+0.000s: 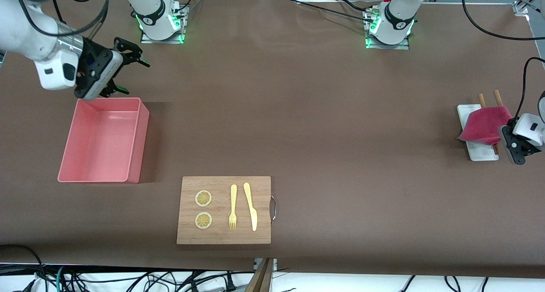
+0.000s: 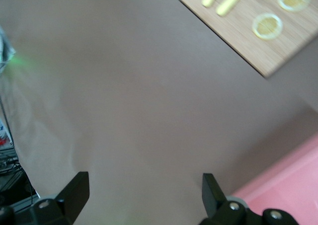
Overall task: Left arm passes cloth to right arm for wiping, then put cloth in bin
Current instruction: 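Grasp the pink cloth with the left gripper while the right gripper rises, then carry the cloth with the left gripper toward the right gripper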
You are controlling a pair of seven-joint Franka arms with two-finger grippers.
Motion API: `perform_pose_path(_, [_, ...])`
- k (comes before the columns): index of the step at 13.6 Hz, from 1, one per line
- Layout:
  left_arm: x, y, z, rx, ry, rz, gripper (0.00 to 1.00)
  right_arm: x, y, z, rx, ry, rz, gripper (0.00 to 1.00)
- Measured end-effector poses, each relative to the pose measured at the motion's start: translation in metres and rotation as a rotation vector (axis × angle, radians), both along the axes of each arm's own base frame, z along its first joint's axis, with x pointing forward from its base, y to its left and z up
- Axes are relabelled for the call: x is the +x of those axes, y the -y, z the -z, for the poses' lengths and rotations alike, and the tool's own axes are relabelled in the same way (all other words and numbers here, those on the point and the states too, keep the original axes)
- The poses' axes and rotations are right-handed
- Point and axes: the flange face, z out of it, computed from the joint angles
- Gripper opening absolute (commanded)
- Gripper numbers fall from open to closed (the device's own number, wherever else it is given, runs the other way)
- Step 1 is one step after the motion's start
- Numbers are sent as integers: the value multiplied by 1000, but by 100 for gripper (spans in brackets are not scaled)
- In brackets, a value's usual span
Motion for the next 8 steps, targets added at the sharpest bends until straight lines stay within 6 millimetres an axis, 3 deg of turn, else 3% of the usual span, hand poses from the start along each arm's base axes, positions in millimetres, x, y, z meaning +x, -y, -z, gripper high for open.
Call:
perform_pose_path(2, [5,22,-38,-40,-29,-17,0,3,-7,29,107,23,-68,100])
perform_pose_path(5, [9,72,-93,-109,-81,-132,0,6,-5,74,267,57,-143,100])
perform_pose_path(8, [8,123,-124,-199,-105,-295,0,14,5,119,432,106,-231,100])
